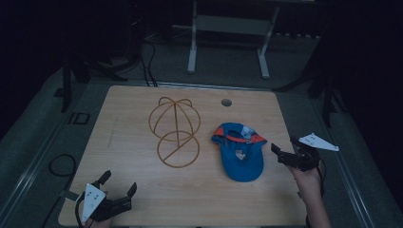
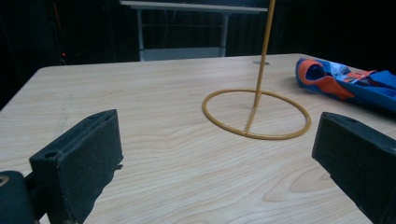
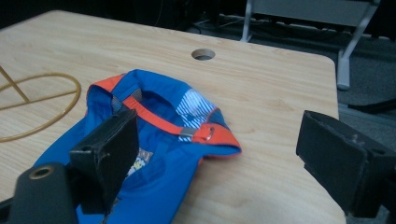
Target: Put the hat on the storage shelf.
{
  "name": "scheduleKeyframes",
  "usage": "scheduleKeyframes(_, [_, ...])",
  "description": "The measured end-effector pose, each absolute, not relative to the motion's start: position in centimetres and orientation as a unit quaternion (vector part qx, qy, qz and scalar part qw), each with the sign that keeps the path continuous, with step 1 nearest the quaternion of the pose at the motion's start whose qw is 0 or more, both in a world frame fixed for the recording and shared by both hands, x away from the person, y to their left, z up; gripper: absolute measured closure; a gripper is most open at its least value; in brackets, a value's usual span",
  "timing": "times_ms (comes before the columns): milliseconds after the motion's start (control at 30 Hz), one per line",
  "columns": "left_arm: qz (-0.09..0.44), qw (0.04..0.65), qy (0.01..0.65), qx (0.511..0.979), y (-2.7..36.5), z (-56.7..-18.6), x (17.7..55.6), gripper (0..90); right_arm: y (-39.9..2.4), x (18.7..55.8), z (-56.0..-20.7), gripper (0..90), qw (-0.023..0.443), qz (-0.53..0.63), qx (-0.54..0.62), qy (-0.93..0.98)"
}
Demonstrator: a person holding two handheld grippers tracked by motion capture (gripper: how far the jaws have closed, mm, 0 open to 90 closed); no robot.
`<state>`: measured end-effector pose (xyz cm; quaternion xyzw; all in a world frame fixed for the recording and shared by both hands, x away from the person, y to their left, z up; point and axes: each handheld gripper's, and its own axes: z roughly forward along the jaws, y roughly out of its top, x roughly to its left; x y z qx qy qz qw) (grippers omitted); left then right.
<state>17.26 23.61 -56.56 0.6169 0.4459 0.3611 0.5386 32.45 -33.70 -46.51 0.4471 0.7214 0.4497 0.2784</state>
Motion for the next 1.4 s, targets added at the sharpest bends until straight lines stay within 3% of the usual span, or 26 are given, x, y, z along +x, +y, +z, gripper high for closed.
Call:
scheduleKeyframes(533, [0.361,0.519,0.451,0.630,23.4,-56.5,17.2,2.0,-30.0,37.6,-46.1,14.5,0.242,0.455,0.427,0.743])
scheduleKeyframes(967, [0.345,0.524,0.453,0.633,23.1,-56.5,17.3,1.9,-28.6,42.2,-48.6,17.9,0.214,0.418,0.455,0.757])
scheduleKeyframes(1200, [0.336,0.521,0.448,0.644,23.0,-56.6,17.4,2.0,-28.1,43.9,-50.3,29.3,0.206,0.392,0.457,0.771])
scheduleKeyframes(1400, [0.335,0.522,0.449,0.644,23.0,-56.6,17.4,2.0,-27.3,44.7,-51.1,33.7,0.208,0.368,0.449,0.787])
